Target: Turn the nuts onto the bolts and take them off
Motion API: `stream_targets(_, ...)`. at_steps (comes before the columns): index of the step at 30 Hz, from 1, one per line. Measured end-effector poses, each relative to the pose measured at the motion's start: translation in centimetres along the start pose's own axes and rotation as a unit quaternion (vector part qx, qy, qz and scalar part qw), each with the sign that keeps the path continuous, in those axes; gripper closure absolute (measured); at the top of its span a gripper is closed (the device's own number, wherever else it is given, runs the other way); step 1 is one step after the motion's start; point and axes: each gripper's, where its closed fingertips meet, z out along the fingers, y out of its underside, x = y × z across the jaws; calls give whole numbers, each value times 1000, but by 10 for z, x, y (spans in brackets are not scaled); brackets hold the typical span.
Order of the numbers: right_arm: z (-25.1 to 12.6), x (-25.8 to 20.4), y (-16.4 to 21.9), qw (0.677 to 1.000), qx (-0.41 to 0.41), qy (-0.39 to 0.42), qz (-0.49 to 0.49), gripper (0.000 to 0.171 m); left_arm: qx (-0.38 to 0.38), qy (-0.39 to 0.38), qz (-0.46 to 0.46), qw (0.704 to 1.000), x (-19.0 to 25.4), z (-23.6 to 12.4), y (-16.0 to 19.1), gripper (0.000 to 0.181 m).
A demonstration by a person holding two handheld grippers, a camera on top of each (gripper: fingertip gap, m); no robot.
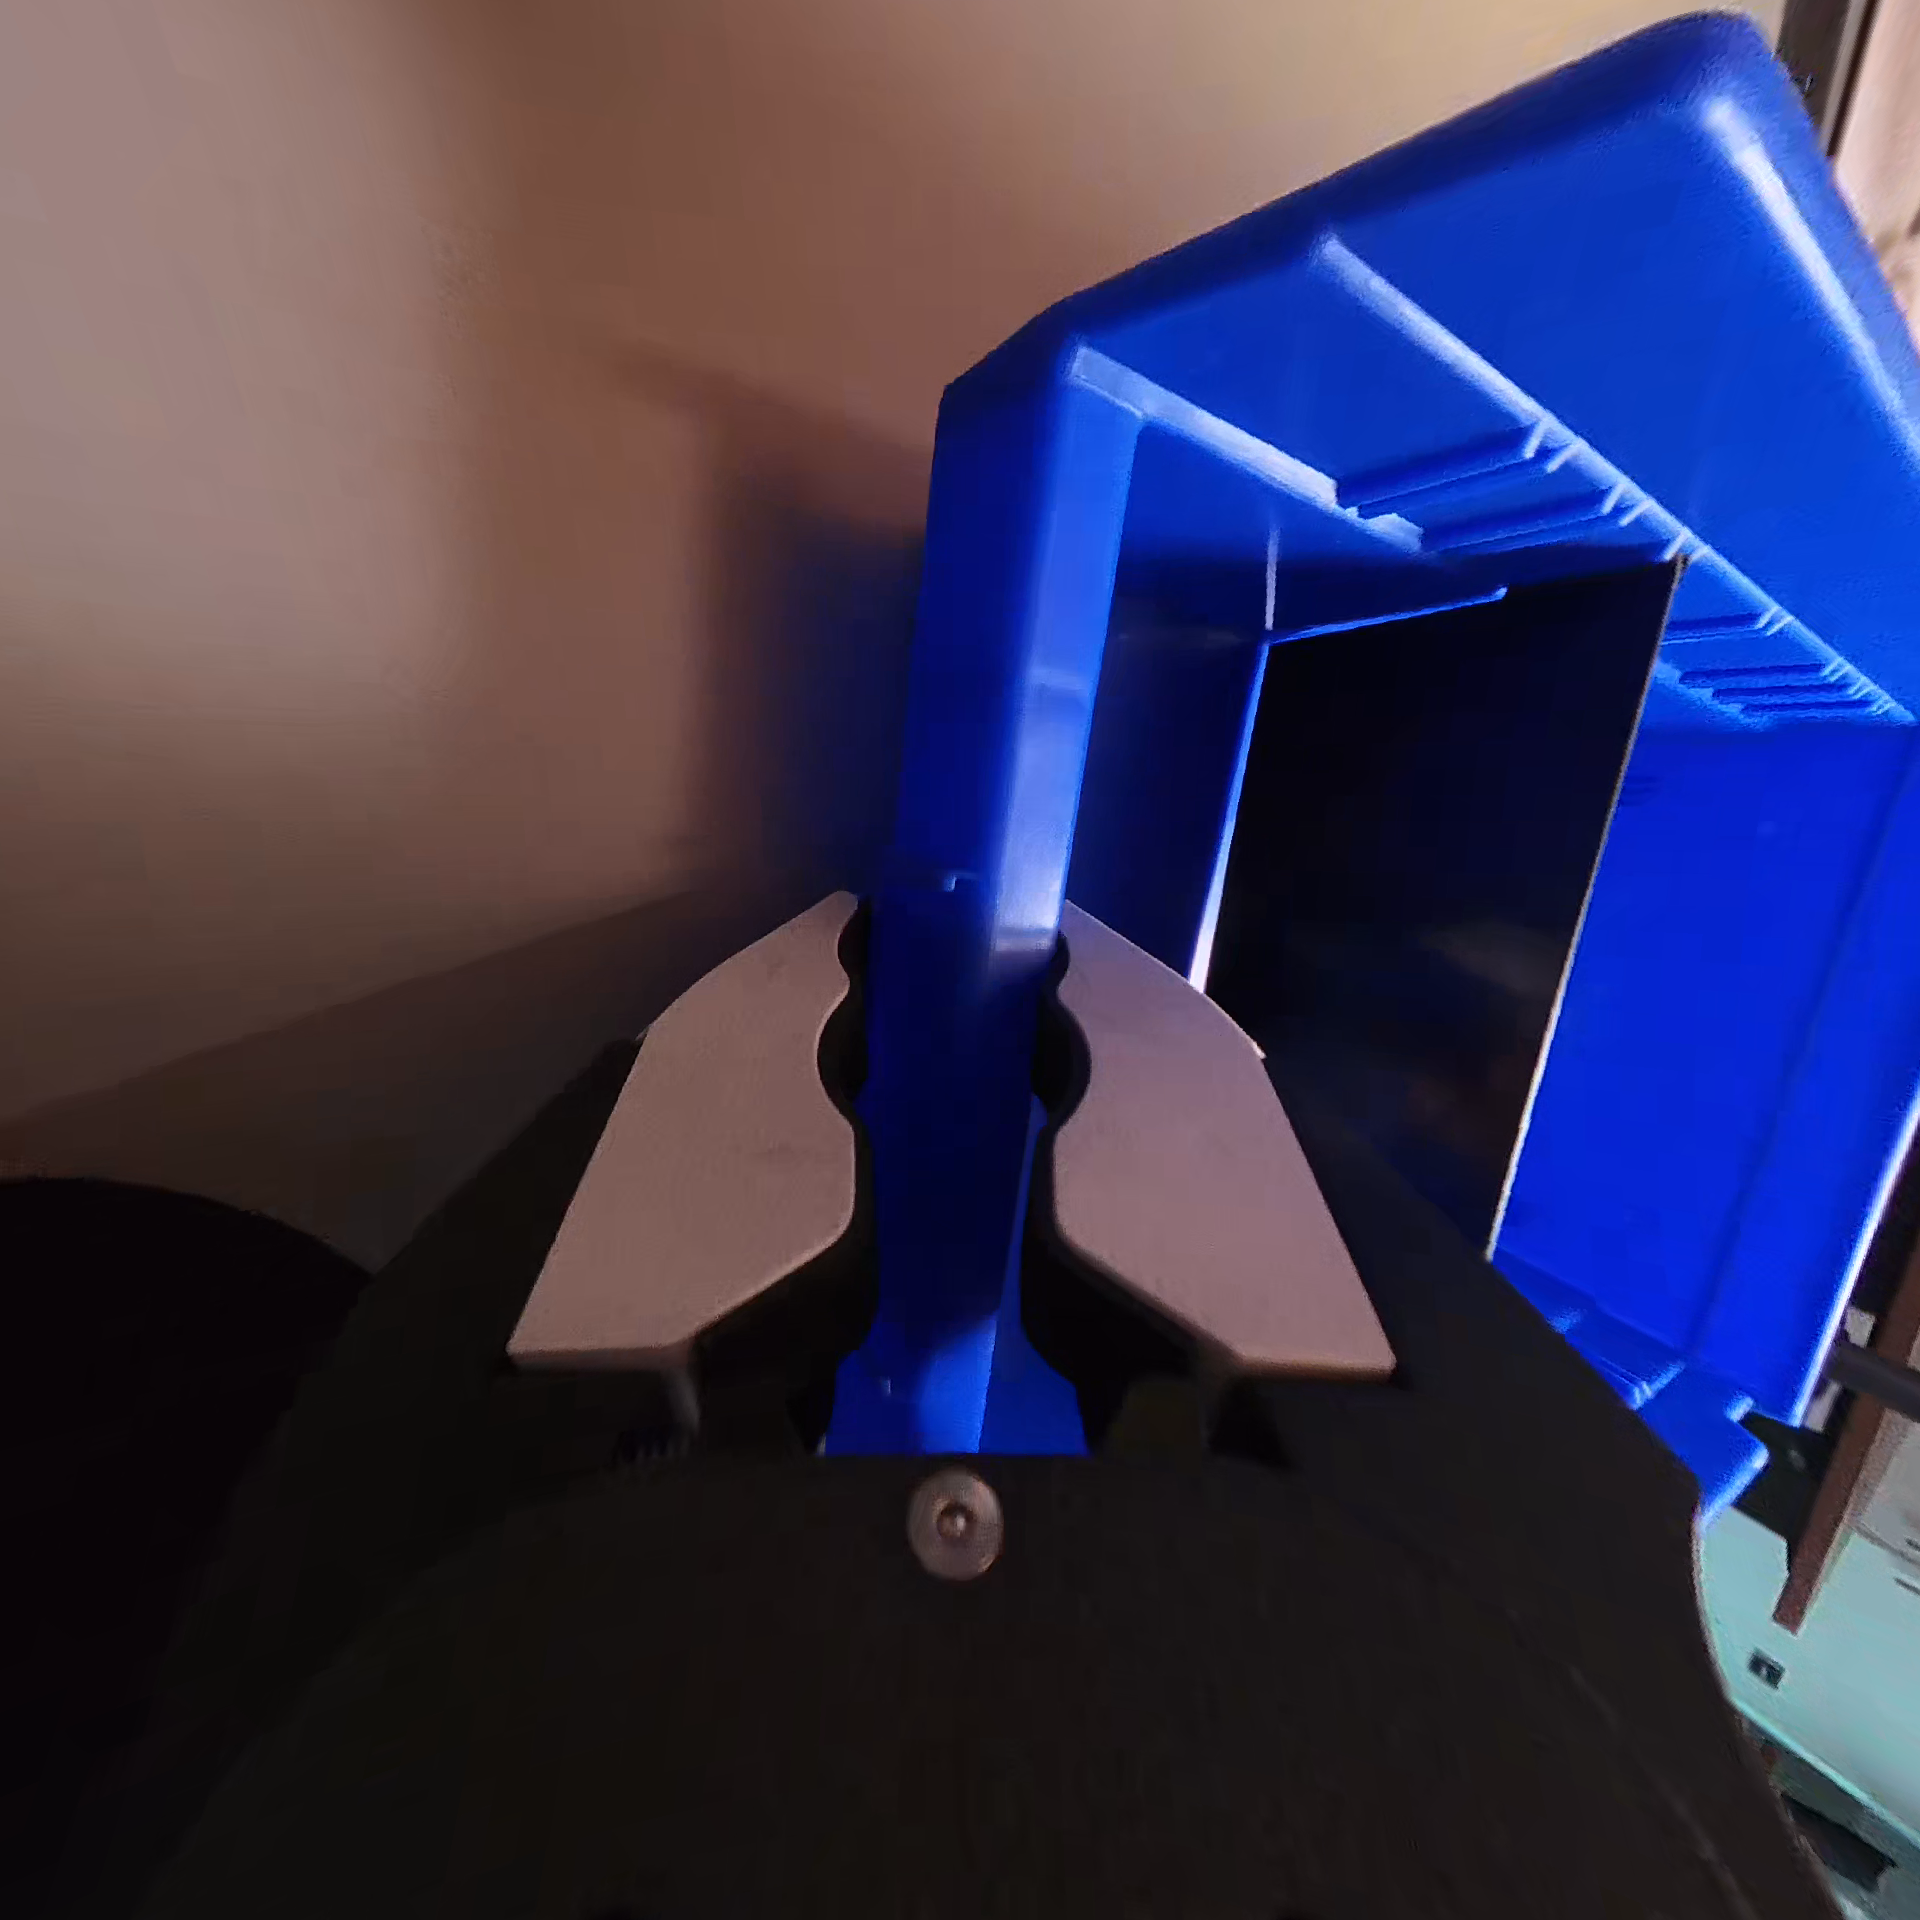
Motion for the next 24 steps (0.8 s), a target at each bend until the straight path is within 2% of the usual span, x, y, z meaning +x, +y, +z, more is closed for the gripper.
stream_targets(5,-16,-34,-28,1000,28,1,-4,141,53,-1,71,996,6,17,-46,152)
stream_targets(8,-42,-56,-46,994,94,-28,47,135,110,-29,44,992,2,4,-63,146)
stream_targets(10,-76,-57,-58,980,165,-29,110,133,181,-37,-4,983,7,-20,-79,144)
stream_targets(11,-97,-51,-61,967,206,-18,151,133,213,-32,-36,976,15,-33,-85,142)
stream_targets(13,-139,-30,-50,927,277,33,251,136,261,26,-107,959,45,-53,-96,138)
stream_targets(16,-174,1,16,850,300,170,399,137,294,78,-185,935,91,-65,-107,133)
stream_targets(18,-167,1,61,812,270,227,465,132,299,80,-230,923,112,-59,-118,129)
stream_targets(19,-153,-5,74,803,250,222,493,126,307,79,-259,913,119,-54,-127,127)
stream_targets(21,-122,-14,79,791,231,185,535,118,309,57,-302,900,127,-37,-145,123)
stream_targets(23,-100,-12,74,792,214,168,547,121,294,23,-322,900,129,-15,-157,119)
stream_targets(24,-94,-7,74,797,197,171,545,125,284,-17,-319,904,123,-7,-158,126)
